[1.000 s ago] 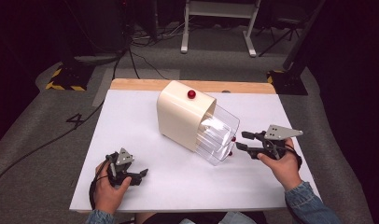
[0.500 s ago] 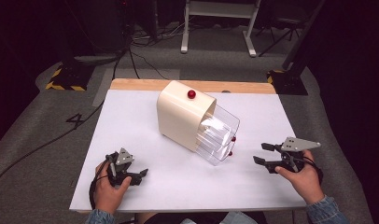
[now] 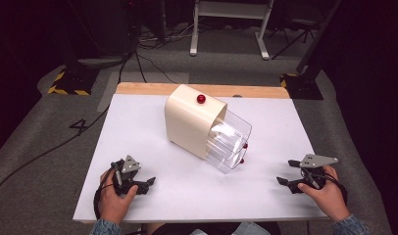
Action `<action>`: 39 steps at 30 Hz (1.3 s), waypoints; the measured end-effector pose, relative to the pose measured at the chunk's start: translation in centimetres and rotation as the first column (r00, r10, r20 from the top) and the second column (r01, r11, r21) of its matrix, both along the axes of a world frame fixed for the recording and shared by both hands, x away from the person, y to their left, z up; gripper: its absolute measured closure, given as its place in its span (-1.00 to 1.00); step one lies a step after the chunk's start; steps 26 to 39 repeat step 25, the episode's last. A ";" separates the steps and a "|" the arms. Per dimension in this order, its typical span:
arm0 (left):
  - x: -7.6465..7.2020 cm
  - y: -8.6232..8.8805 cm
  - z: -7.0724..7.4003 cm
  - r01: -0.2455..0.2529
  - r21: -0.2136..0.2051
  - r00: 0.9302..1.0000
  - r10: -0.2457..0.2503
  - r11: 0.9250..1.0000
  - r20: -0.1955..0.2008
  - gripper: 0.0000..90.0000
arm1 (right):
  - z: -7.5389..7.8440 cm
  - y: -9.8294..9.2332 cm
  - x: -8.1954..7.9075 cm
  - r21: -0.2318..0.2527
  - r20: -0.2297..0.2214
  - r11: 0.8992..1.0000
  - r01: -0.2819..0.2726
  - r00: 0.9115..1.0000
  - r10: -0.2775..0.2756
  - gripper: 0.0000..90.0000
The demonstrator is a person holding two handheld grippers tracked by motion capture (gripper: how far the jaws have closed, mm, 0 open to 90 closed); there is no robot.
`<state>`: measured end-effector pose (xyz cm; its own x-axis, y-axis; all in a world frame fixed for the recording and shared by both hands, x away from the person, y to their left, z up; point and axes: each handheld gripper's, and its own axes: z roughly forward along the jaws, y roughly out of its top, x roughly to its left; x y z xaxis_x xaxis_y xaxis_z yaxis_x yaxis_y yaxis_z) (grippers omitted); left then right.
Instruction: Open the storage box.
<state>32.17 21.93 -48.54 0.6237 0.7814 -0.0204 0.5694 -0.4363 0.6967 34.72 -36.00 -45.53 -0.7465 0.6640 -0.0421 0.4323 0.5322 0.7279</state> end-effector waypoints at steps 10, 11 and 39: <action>0.0 0.0 0.0 0.001 -0.001 1.000 -0.001 1.000 0.000 -0.62 | -1.9 -0.8 0.0 -0.017 -0.017 0.999 0.047 0.999 -0.047 -0.65; 0.0 0.0 0.0 0.003 0.002 1.000 -0.003 1.000 0.001 -0.62 | -2.2 -0.8 -0.1 -0.029 -0.023 0.998 0.051 0.998 -0.051 -0.69; 0.0 0.0 0.0 0.001 -0.001 1.000 -0.001 1.000 -0.001 -0.62 | -2.7 -1.1 -0.1 0.013 -0.033 0.995 0.096 0.995 -0.095 -0.81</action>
